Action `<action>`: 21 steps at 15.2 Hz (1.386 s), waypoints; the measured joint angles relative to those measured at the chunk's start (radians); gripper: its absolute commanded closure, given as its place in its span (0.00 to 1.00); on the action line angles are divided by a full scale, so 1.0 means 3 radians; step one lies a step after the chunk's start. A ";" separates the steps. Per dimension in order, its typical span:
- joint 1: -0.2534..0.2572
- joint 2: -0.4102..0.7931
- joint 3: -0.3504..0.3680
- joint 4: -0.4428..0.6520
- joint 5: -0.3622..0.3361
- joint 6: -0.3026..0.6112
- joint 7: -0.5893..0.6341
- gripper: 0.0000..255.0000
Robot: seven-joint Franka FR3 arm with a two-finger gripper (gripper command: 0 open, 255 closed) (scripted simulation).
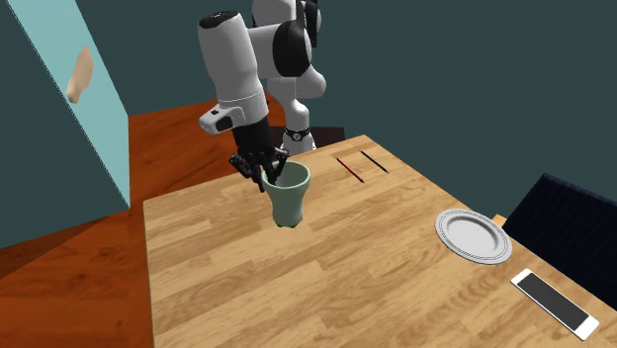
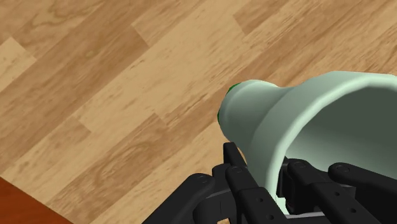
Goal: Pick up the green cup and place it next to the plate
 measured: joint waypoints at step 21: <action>0.0261 0.0094 0.0113 0.0548 -0.0087 -0.0386 0.0460 1.00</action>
